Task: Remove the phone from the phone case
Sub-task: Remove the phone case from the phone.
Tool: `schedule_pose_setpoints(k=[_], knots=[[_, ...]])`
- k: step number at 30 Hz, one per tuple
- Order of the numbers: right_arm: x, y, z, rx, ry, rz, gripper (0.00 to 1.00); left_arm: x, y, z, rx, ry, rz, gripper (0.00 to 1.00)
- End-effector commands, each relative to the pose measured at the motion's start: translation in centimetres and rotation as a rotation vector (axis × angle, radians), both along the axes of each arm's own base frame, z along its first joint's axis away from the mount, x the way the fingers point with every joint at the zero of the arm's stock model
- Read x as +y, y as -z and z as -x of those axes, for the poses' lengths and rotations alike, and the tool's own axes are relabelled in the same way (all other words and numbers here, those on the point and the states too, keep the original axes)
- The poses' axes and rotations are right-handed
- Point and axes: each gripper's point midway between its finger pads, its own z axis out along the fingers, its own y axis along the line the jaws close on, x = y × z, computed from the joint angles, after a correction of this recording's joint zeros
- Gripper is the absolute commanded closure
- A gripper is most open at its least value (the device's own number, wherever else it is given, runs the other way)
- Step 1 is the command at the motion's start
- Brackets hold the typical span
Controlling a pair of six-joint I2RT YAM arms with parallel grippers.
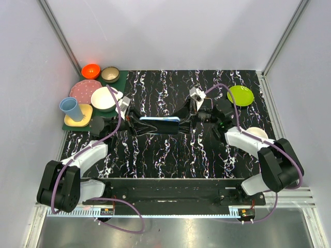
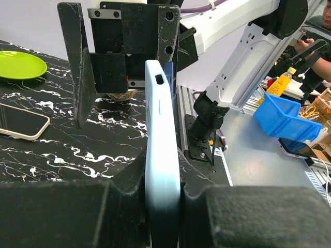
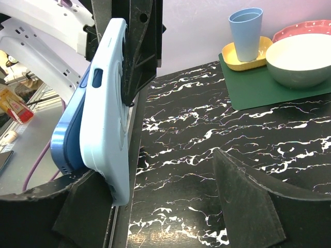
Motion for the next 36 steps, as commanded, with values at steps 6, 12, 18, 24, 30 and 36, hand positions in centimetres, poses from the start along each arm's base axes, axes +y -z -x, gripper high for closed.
schedule_pose_setpoints(k=[6, 12, 18, 24, 30, 36], knots=[[2.0, -1.5, 1.8, -0.037, -0.070, -0.035, 0.22, 0.0, -2.2, -2.9, -0.088, -0.153, 0.081, 1.00], [2.3, -1.3, 2.0, -0.024, -0.082, -0.038, 0.23, -0.5, -1.6, -3.1, -0.068, -0.145, 0.070, 1.00], [2.4, -1.3, 2.2, -0.021, -0.097, -0.039, 0.30, -0.6, -1.3, -3.6, -0.046, -0.148, 0.063, 1.00], [2.7, -1.2, 2.9, -0.014, -0.130, -0.044, 0.36, -0.7, -1.3, -3.7, -0.041, -0.151, 0.063, 1.00], [2.9, -1.2, 3.2, -0.005, -0.148, -0.046, 0.42, -0.6, -1.0, -4.0, -0.029, -0.160, 0.062, 1.00], [3.1, -1.2, 3.4, 0.003, -0.155, -0.051, 0.46, -0.7, -1.0, -4.0, -0.025, -0.161, 0.062, 1.00]])
